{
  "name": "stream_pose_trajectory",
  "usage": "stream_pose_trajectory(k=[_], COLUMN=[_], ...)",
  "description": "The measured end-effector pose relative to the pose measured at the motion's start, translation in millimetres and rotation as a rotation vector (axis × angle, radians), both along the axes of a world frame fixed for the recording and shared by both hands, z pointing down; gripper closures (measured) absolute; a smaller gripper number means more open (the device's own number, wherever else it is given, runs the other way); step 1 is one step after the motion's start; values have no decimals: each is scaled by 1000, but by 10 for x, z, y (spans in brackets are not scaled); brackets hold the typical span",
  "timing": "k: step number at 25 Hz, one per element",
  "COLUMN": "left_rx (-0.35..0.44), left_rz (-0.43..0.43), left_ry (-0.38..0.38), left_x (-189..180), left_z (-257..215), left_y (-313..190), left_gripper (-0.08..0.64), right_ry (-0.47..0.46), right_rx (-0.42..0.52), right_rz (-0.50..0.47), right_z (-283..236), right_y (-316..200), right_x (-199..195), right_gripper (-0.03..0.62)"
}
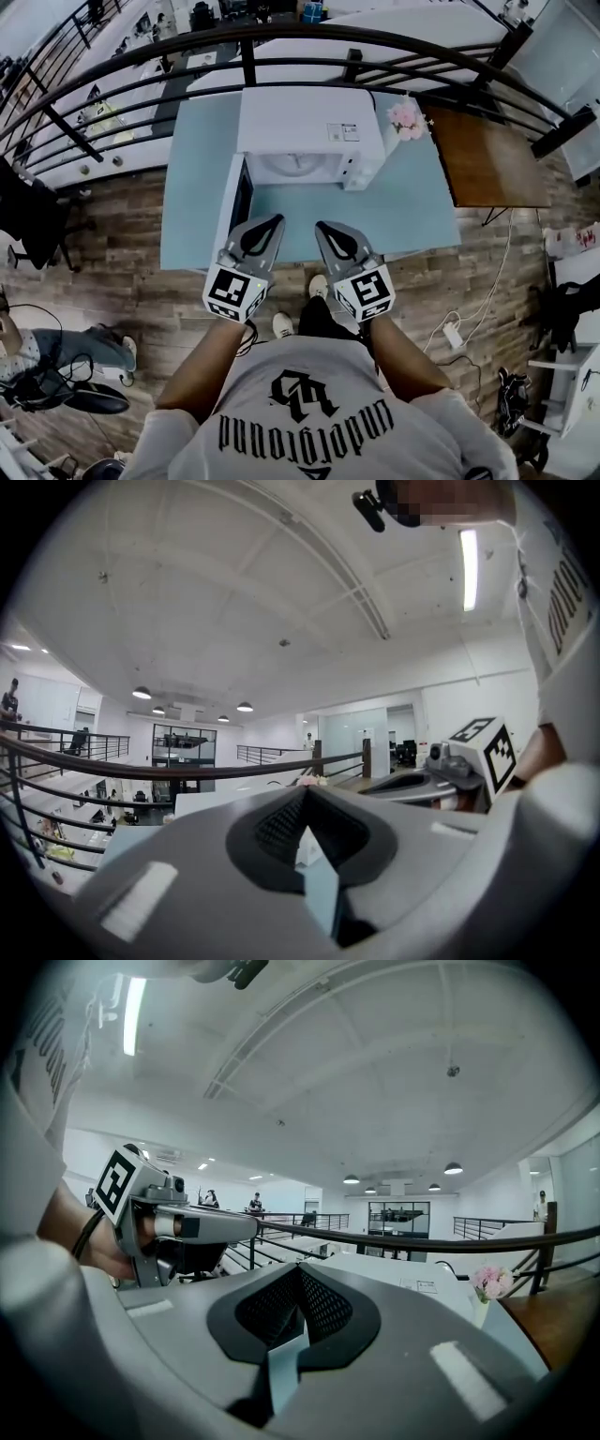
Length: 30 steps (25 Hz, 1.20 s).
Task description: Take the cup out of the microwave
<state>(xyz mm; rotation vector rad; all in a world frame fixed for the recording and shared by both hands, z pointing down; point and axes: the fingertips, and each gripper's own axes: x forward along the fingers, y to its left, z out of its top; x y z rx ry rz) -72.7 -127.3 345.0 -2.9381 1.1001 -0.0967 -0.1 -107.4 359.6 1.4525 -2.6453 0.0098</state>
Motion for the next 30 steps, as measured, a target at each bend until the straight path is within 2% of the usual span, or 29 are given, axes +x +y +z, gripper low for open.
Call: stream_pose_trajectory(k=[17, 26, 30], left_rx=[-78, -83, -114], left_rz=[-72, -84, -90], left_ry=[-31, -53, -45], left_x=[230, 349, 394], left_z=[595, 973, 1189], left_y=[-834, -1297, -1464], left_gripper=[511, 511, 511], right_ry=[-56, -74, -79], right_rx=[-52, -99, -118], right_rz=[33, 72, 81], right_z=[621, 1171, 1403], right_y=[-1063, -1575, -1760], right_x=[334, 448, 441], right_gripper=[592, 535, 522])
